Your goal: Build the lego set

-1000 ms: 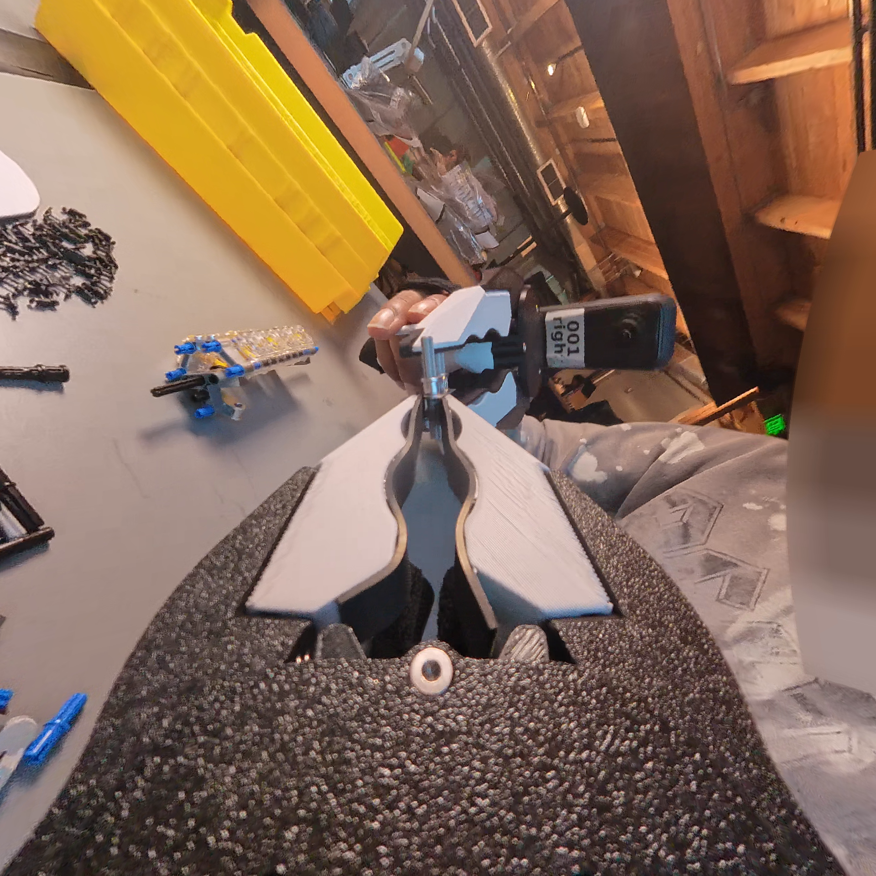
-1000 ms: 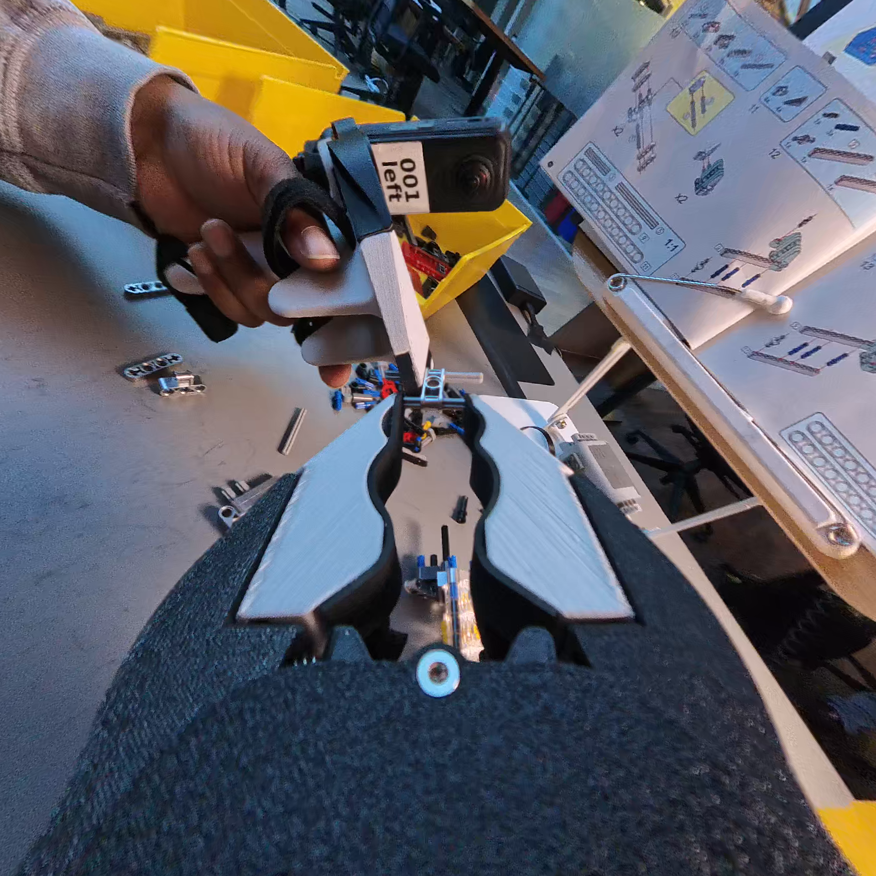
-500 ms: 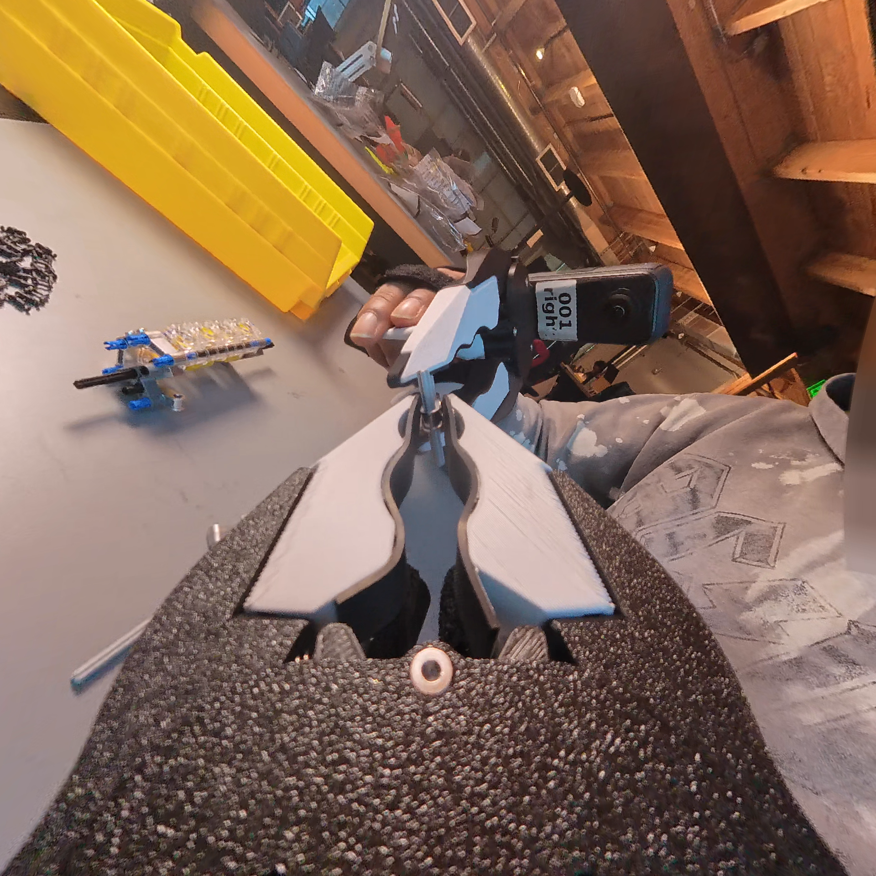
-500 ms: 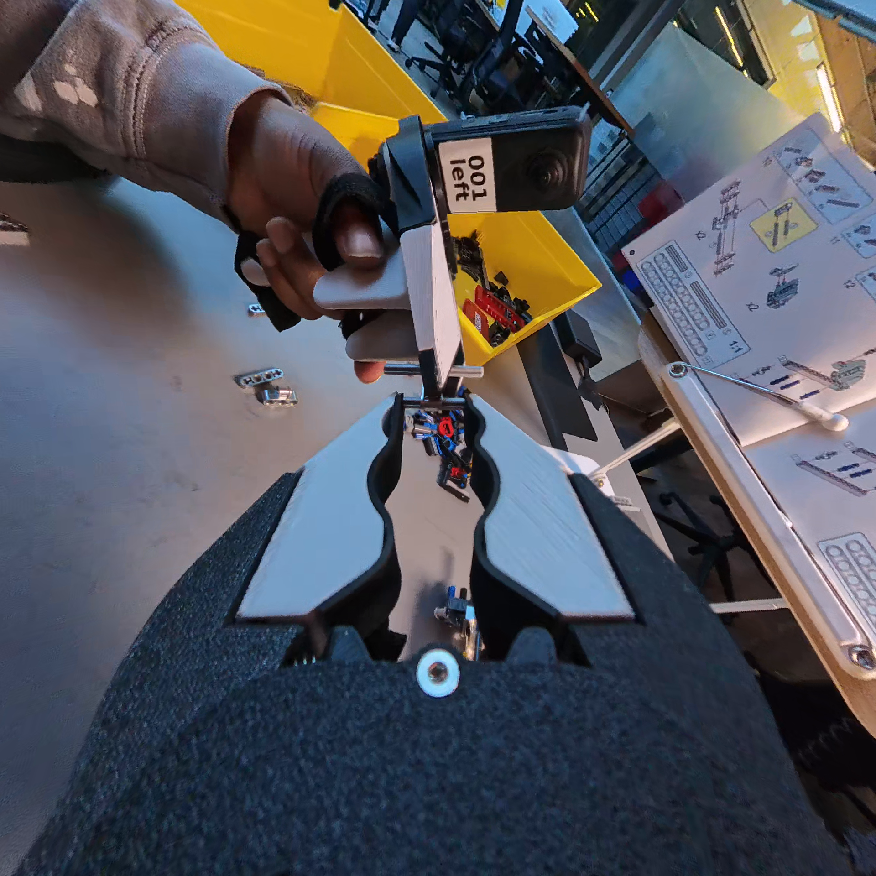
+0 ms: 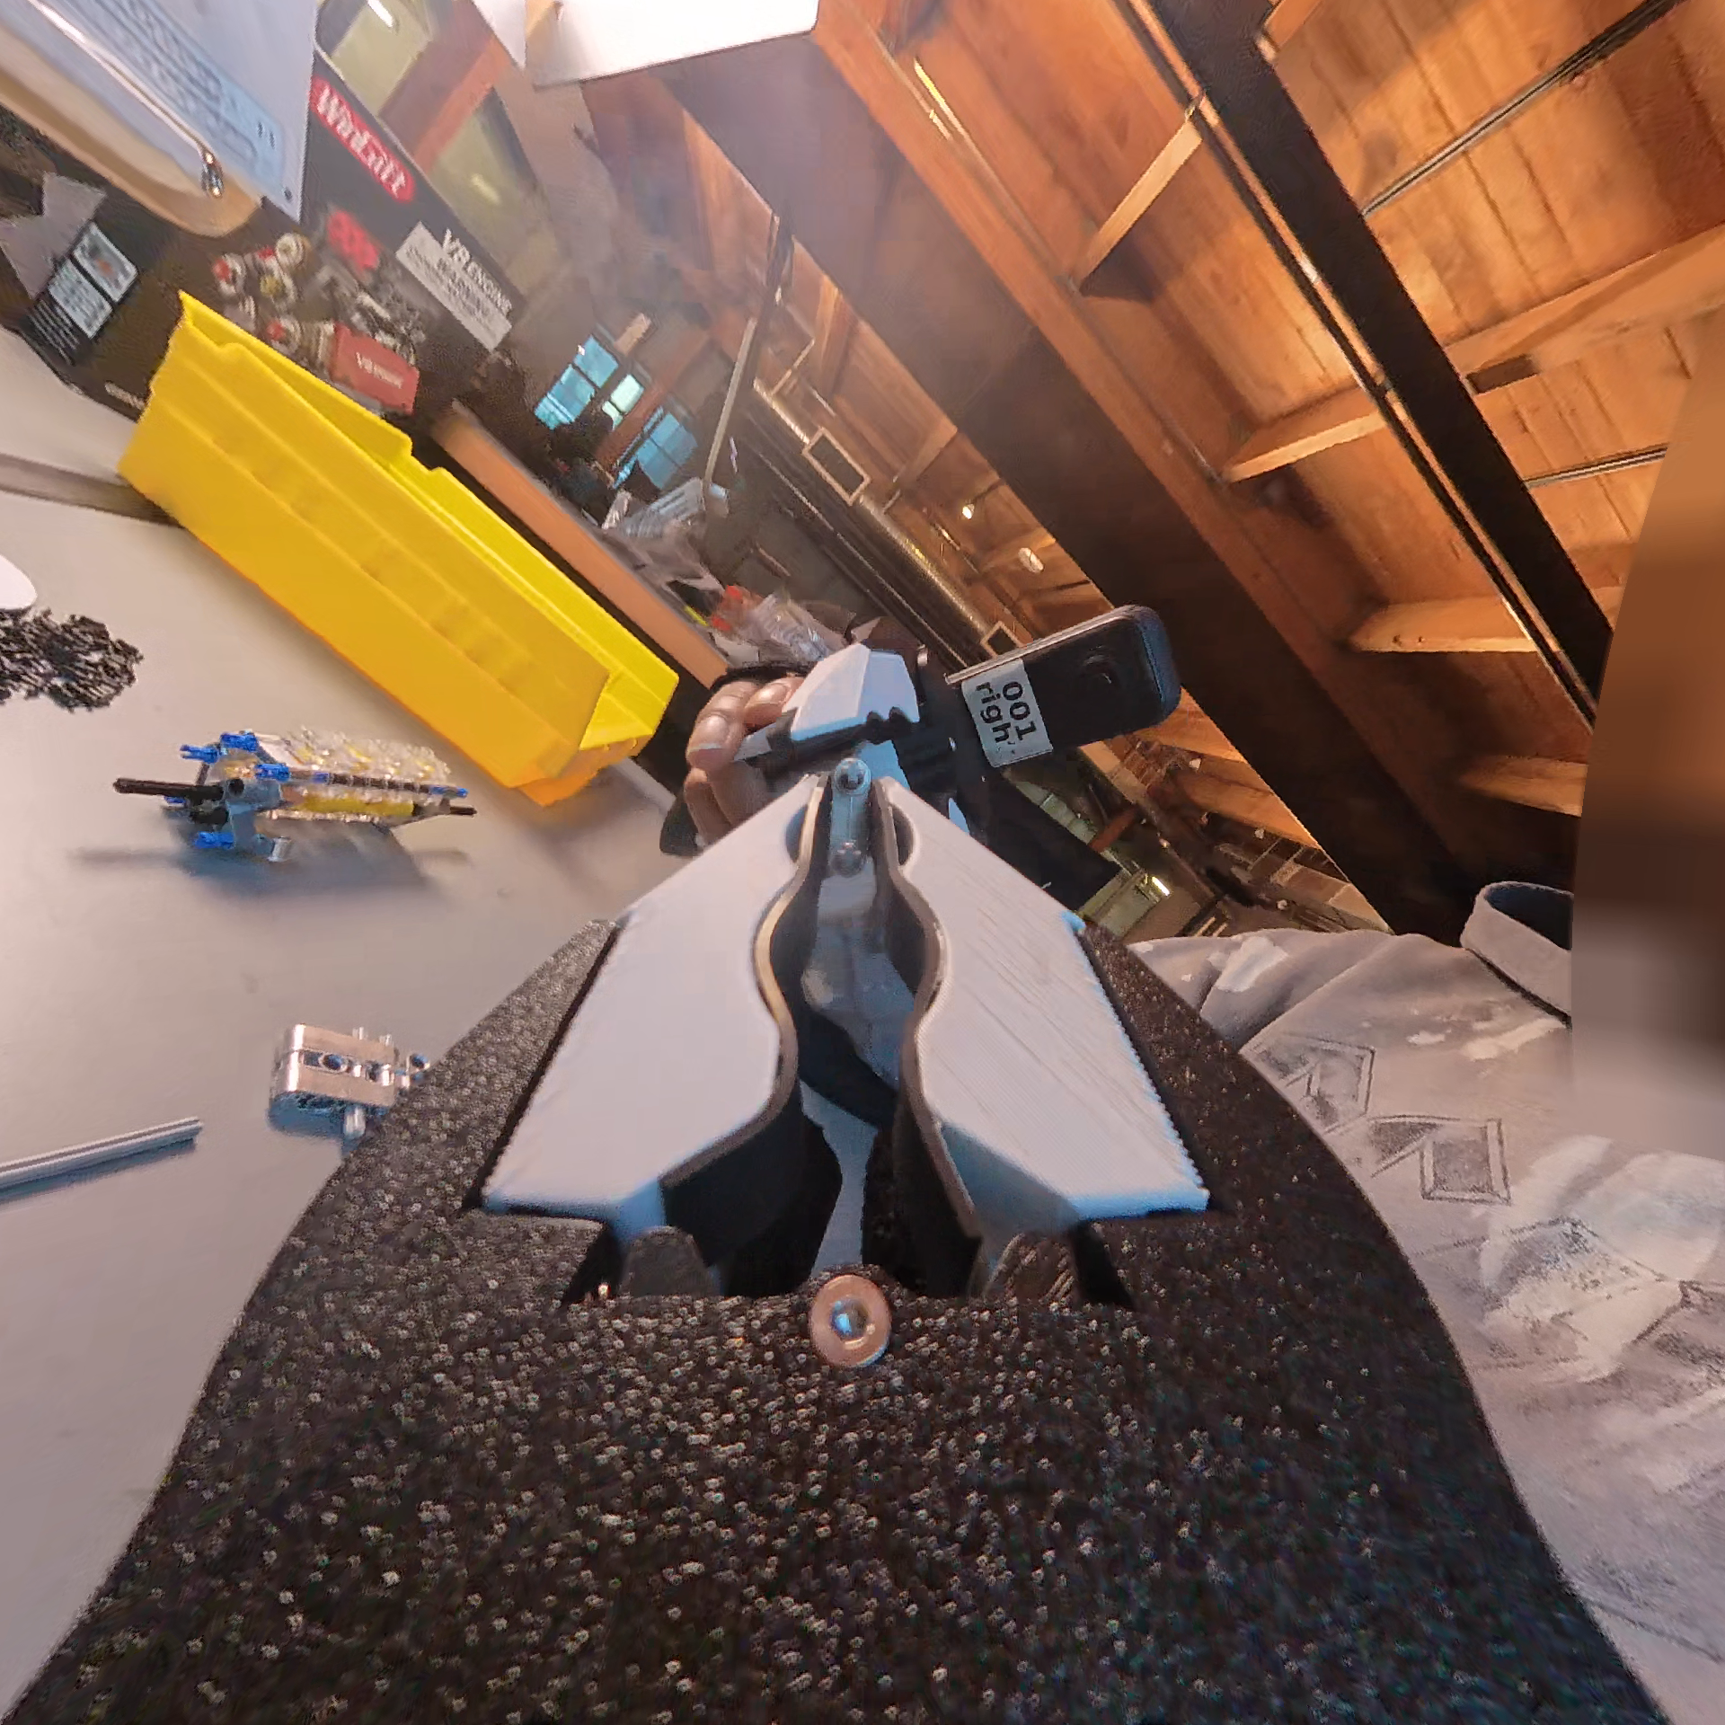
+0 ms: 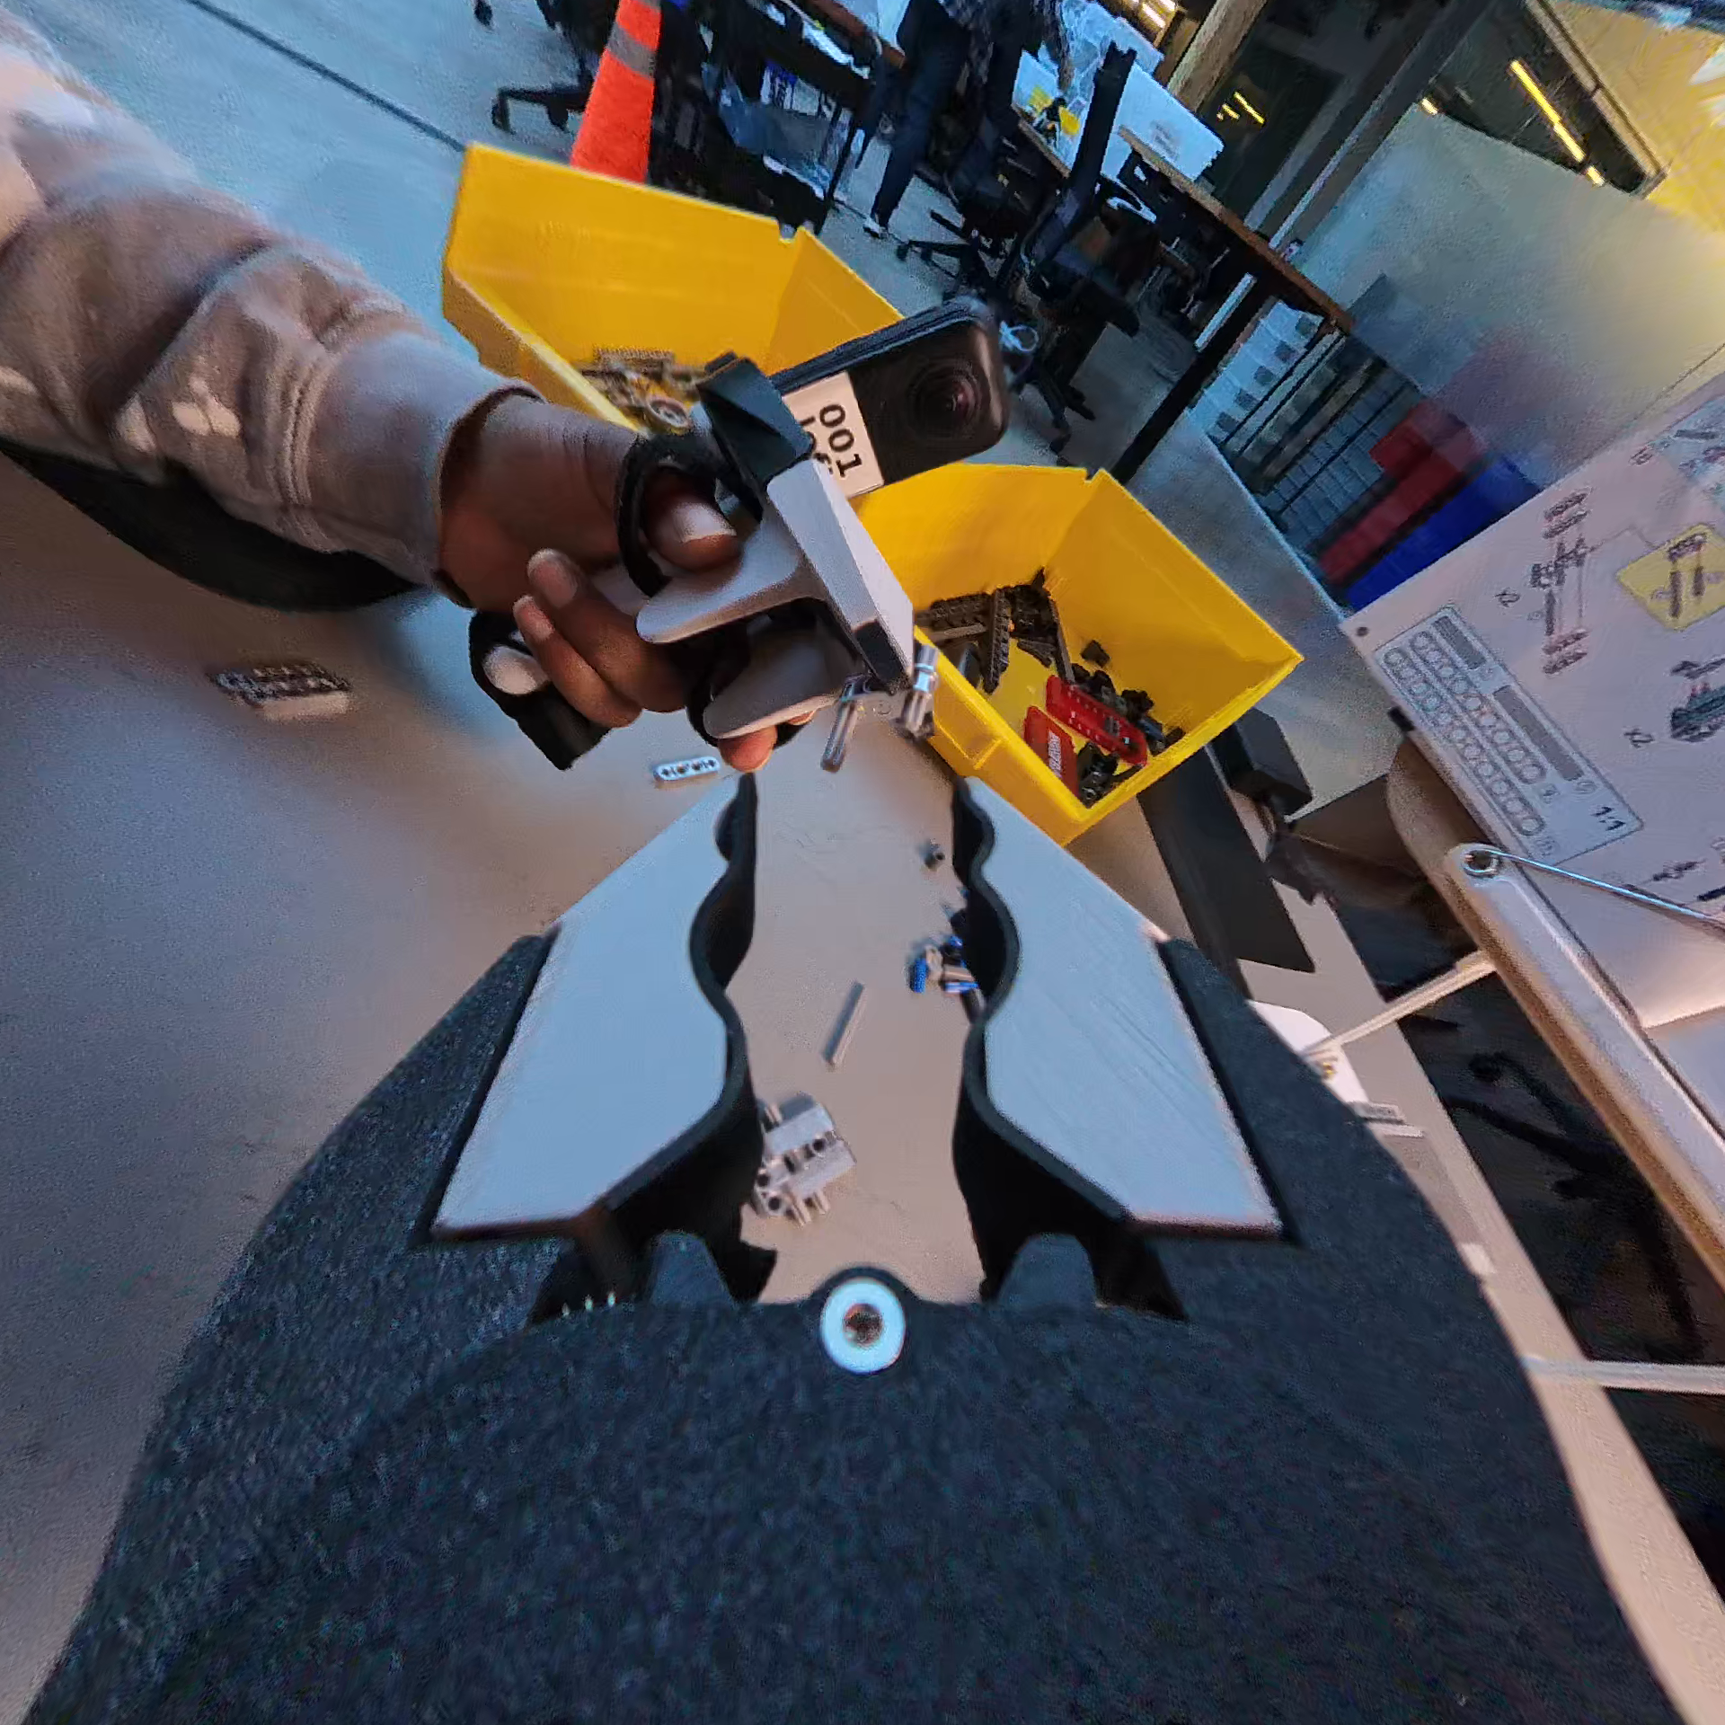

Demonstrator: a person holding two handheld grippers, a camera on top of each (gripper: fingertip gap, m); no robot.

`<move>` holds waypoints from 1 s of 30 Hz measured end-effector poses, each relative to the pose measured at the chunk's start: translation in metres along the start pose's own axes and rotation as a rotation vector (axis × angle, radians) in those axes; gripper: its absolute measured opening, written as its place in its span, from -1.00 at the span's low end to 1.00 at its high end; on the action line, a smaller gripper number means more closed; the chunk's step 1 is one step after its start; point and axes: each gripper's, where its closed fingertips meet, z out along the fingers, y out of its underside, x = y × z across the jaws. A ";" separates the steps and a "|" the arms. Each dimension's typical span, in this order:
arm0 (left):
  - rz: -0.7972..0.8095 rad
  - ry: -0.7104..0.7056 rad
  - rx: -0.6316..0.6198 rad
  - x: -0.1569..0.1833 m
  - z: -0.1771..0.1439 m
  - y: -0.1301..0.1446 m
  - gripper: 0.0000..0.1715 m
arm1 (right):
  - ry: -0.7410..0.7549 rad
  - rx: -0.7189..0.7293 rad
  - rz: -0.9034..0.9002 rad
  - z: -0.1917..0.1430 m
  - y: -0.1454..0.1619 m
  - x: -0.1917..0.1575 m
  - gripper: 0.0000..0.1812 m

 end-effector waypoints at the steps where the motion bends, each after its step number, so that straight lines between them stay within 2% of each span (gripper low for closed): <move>1: 0.011 0.003 0.021 0.004 -0.002 -0.001 -0.93 | -0.007 0.004 0.040 0.000 -0.004 -0.001 -0.45; 2: 0.024 0.004 0.039 0.007 -0.004 -0.001 -0.94 | 0.003 -0.003 0.065 0.001 -0.007 -0.002 -0.39; 4: 0.050 -0.002 0.056 0.010 -0.003 0.003 -0.93 | 0.073 -0.016 0.058 0.003 -0.009 -0.002 -0.41; 9: 0.060 0.014 -0.013 0.013 0.010 0.026 -0.93 | 0.273 -0.055 -0.048 0.002 -0.003 -0.009 -0.69; 13: 0.075 -0.010 -0.058 0.007 0.014 0.038 -0.93 | 0.325 -0.060 -0.083 -0.006 0.006 -0.015 -0.86; 19: 0.049 -0.042 -0.100 -0.011 0.013 0.046 -0.93 | 0.239 -0.037 -0.025 -0.012 0.025 -0.023 -0.99; 26: 0.117 -0.121 -0.235 -0.026 0.009 0.061 -0.93 | 0.135 -0.077 -0.033 -0.005 0.046 -0.037 -1.00; 30: 0.056 -0.151 -0.251 -0.032 0.006 0.064 -0.93 | 0.126 -0.098 -0.027 -0.002 0.052 -0.041 -0.99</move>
